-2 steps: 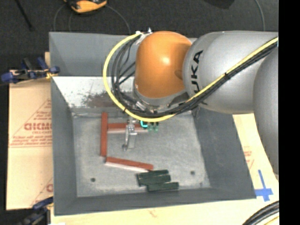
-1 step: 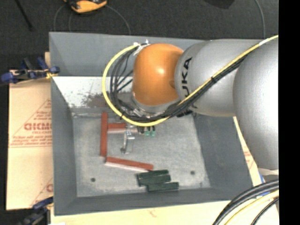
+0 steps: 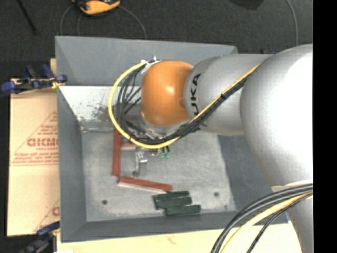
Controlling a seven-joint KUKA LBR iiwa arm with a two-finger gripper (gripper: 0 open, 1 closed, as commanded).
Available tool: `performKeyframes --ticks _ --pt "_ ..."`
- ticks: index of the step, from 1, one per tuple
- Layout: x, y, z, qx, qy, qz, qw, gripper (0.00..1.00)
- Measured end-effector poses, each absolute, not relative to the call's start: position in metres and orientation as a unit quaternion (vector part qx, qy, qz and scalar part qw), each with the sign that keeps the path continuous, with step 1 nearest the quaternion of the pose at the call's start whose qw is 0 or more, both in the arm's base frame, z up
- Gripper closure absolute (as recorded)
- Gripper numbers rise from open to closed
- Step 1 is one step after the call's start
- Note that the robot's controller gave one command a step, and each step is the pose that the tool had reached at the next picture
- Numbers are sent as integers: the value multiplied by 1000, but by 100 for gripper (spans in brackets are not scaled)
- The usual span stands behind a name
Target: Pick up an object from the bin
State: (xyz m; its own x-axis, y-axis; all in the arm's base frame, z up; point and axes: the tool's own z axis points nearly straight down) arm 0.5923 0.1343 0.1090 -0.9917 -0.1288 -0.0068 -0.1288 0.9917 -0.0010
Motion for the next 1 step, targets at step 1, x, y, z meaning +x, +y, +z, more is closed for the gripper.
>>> performKeyframes --ticks 1 --pt "614 95 76 -155 988 2 10 100"
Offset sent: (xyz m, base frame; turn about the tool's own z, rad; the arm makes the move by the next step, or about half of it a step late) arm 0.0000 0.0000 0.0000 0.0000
